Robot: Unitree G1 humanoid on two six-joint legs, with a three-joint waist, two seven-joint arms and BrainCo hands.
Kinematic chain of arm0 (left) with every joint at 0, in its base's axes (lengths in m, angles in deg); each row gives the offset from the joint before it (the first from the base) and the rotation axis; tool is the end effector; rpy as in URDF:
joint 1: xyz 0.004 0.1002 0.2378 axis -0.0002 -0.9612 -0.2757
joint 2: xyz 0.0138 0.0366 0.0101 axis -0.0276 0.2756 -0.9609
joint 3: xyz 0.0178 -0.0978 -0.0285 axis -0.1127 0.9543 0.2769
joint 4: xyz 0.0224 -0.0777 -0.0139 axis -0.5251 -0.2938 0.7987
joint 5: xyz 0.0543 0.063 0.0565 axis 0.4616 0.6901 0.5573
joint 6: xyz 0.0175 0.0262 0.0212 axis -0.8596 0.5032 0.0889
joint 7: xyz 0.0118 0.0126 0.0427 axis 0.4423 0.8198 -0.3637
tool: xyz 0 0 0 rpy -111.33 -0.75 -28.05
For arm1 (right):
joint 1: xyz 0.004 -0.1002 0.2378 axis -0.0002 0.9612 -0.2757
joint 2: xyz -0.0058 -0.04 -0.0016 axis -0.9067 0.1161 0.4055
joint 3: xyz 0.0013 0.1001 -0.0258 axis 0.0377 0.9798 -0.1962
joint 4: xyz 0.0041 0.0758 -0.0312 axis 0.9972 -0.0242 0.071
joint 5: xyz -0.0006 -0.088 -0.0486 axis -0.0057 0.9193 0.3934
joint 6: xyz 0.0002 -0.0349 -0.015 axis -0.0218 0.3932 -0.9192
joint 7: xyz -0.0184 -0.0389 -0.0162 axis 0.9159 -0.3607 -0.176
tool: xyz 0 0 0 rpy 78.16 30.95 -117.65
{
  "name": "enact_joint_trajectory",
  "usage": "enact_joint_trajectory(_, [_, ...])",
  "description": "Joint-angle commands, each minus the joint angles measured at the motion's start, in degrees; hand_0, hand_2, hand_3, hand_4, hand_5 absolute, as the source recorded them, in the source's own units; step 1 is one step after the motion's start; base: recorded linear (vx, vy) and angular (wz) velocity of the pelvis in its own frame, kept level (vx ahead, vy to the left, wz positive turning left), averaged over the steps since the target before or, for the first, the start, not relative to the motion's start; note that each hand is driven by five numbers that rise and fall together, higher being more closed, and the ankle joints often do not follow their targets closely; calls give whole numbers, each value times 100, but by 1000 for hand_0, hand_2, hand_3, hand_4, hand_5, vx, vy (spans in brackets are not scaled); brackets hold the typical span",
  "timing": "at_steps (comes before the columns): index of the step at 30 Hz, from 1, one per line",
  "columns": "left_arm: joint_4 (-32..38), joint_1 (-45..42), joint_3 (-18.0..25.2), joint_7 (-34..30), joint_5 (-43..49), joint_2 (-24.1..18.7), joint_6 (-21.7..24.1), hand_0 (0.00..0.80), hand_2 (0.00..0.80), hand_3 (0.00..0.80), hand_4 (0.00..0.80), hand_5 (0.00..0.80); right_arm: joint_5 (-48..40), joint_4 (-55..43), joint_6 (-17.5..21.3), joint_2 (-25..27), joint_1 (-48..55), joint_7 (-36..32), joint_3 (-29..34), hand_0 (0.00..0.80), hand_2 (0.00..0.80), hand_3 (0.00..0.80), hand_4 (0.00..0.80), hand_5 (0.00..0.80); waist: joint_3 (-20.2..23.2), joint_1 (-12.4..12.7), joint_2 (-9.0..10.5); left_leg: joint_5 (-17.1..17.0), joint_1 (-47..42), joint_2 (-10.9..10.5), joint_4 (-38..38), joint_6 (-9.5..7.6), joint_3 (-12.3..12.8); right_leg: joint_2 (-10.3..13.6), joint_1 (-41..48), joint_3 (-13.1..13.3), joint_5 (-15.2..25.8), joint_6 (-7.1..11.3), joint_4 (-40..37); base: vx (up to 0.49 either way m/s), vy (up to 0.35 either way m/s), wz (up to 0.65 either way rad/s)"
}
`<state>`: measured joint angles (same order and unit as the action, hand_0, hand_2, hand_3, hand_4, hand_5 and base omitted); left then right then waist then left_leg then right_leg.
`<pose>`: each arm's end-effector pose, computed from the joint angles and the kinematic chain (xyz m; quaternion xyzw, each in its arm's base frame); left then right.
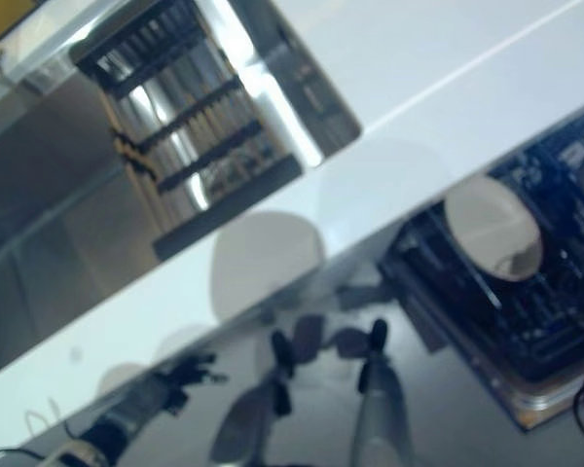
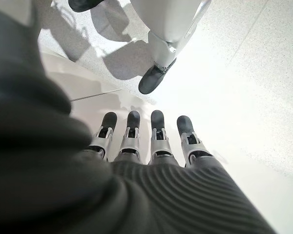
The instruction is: Take plates into dishwasher
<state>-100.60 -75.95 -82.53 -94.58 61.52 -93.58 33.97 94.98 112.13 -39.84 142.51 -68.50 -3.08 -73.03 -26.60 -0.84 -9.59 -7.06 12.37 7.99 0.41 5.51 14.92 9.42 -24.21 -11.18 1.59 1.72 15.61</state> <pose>0.1887 0.2366 -0.0537 0.2302 0.3893 -0.1592 0.8776 0.2505 -0.4100 0.2020 -0.4996 0.2101 -0.3735 0.7528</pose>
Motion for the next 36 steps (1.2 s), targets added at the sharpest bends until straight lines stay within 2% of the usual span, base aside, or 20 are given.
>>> enact_joint_trajectory(1, [-34, 236, -59, 102, -200, -286, 78, 0, 0, 0, 0, 0, -40, 156, -75, 82, 29, 17, -111, 0, 0, 0, 0, 0, 120, -110, 50, -334, 371, 233, -27, 141, -145, 89, 142, -216, -871, 59, 764, 0, 0, 0])
enact_joint_trajectory(5, [-43, 212, -30, 79, -195, -298, 98, 0, 0, 0, 0, 0, -63, 78, -69, 69, 63, 105, -94, 0, 0, 0, 0, 0, 131, -114, 76, -344, 340, 247, -8, 144, -132, 62, 196, -213, -842, 61, 694, -21, 4, 0])
enact_joint_trajectory(6, [-27, 214, -30, 87, -200, -301, 88, 0, 0, 0, 0, 0, -98, 34, -84, 74, 65, 126, -79, 0, 0, 0, 0, 0, 114, -97, 54, -435, 404, 303, -24, 93, -89, 16, 169, -266, -691, -1, 626, -84, 18, -1])
enact_joint_trajectory(14, [-6, 112, -8, 159, -166, -264, 61, 0, 0, 0, 0, 0, -635, -364, 83, 77, 295, 603, 215, 0, 0, 0, 0, 0, 144, -130, 156, -415, 293, 327, 0, 101, -73, -53, 352, -252, -637, -1, 434, -11, 9, -2])
enact_joint_trajectory(20, [-178, -8, 33, 247, -43, -140, 90, 0, 0, 0, 0, 0, -1303, -1035, 607, 66, 685, 1022, 713, 0, 0, 0, 0, 0, 272, -234, 331, -349, 105, 355, 14, 116, -11, -109, 622, -213, -543, 34, 142, 21, 29, -2])
enact_joint_trajectory(27, [-332, -173, 77, 361, 91, 60, 86, 0, 0, 0, 0, 0, -1527, -1772, 1106, -74, 1184, 1283, 1276, 0, 0, 0, 0, 0, 490, -344, 494, -274, -183, 361, 78, 117, 73, -150, 1017, -137, -433, 88, -254, 50, 50, -4])
enact_joint_trajectory(36, [-635, -375, 103, 443, 233, 240, 69, 0, 0, 0, 0, 0, -1720, -2227, 1496, -151, 1694, 1389, 1768, 0, 0, 0, 0, 0, 863, -421, 704, -174, -535, 350, 179, 107, 182, -163, 1551, -81, -283, 155, -768, 57, 47, -10])
